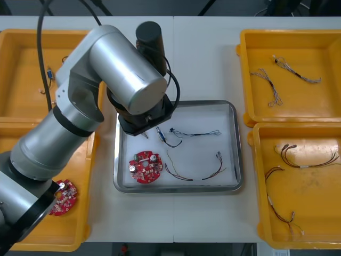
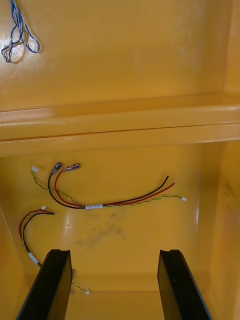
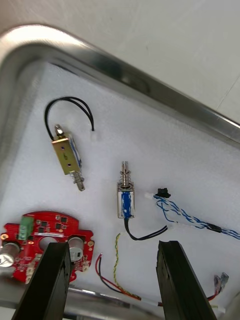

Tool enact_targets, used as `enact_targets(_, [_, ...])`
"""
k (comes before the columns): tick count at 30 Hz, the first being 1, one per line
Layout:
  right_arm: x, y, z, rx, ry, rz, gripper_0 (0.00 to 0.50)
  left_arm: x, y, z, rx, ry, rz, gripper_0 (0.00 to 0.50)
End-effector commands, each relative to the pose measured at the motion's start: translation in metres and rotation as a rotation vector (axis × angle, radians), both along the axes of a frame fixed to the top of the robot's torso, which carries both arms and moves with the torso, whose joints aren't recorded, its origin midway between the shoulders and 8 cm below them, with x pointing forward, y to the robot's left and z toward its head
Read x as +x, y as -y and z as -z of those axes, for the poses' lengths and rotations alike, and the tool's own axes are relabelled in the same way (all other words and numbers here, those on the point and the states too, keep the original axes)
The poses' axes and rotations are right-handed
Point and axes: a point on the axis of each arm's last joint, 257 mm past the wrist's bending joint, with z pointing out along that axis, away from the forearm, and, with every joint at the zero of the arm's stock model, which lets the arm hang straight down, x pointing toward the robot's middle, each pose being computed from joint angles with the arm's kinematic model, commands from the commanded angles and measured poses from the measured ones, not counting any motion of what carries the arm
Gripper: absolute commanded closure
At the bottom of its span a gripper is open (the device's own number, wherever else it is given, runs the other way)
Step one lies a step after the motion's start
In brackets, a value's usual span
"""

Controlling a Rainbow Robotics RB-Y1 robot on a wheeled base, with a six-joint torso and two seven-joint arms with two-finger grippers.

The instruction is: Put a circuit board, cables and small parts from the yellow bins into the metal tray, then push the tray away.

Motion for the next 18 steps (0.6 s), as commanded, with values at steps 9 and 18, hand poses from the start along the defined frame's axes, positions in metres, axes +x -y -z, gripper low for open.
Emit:
enact_targets(9, [0.001,0.016,-0.018,-0.033,0.032,0.028,0.000,0.006,-0.077,-0.087,0.040,0.108,0.028,0.000])
enact_targets(18, [0.001,0.016,-0.018,-0.033,0.032,0.028,0.000,-0.019,-0.134,-0.109,0.133,0.078,0.115,0.000])
